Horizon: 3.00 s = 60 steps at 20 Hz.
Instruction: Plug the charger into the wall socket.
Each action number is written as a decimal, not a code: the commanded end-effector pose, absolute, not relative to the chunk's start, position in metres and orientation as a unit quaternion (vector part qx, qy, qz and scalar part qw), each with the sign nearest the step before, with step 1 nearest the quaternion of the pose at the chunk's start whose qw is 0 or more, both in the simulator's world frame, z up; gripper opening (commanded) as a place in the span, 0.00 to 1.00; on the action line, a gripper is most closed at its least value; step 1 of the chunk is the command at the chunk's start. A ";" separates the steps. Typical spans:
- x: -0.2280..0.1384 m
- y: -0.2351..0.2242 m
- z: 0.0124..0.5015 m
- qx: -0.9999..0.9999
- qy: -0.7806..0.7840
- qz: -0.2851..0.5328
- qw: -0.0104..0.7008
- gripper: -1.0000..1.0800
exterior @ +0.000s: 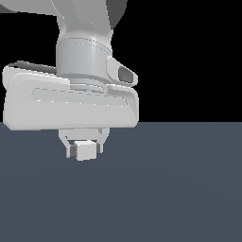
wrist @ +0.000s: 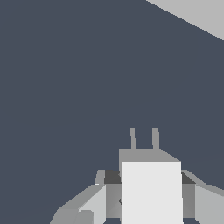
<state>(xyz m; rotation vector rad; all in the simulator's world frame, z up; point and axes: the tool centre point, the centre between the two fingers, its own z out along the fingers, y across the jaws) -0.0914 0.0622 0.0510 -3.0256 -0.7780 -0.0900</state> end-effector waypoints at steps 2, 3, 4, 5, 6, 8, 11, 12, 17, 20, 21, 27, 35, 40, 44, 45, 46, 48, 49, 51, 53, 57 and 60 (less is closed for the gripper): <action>-0.087 0.069 0.059 -0.978 -0.207 -0.029 0.007 0.00; -0.085 0.071 0.062 -0.980 -0.195 -0.029 0.007 0.00; -0.084 0.073 0.064 -0.983 -0.184 -0.029 0.006 0.00; -0.082 0.074 0.066 -0.985 -0.172 -0.029 0.006 0.00; -0.080 0.076 0.069 -0.987 -0.160 -0.029 0.006 0.00; -0.077 0.079 0.073 -0.990 -0.137 -0.030 0.005 0.00; -0.072 0.084 0.080 -0.994 -0.102 -0.030 0.004 0.00; -0.070 0.085 0.082 -0.995 -0.091 -0.029 0.003 0.00; -0.062 0.090 0.091 -0.999 -0.044 -0.029 0.002 0.00; -0.058 0.092 0.095 -0.999 -0.023 -0.029 0.001 0.00; -0.057 0.092 0.096 -0.999 -0.017 -0.029 0.001 0.00; -0.053 0.093 0.101 -1.000 0.005 -0.029 0.000 0.00; -0.053 0.093 0.100 -1.000 0.003 -0.029 0.000 0.00; -0.053 0.093 0.100 -1.000 0.003 -0.028 0.000 0.00; -0.050 0.093 0.100 -1.000 0.003 -0.028 0.000 0.00; -0.048 0.093 0.100 -1.000 0.003 -0.028 0.000 0.00; -0.046 0.093 0.100 -1.000 0.003 -0.028 0.000 0.00; -0.041 0.093 0.100 -1.000 0.003 -0.028 0.000 0.00; -0.038 0.092 0.100 -1.000 0.003 -0.028 0.000 0.00; -0.030 0.092 0.100 -1.000 0.003 -0.028 0.000 0.00; -0.022 0.093 0.100 -1.000 0.003 -0.029 0.000 0.00; -0.010 0.092 0.100 -1.000 0.003 -0.029 0.000 0.00; -0.005 0.092 0.100 -1.000 0.003 -0.029 0.000 0.00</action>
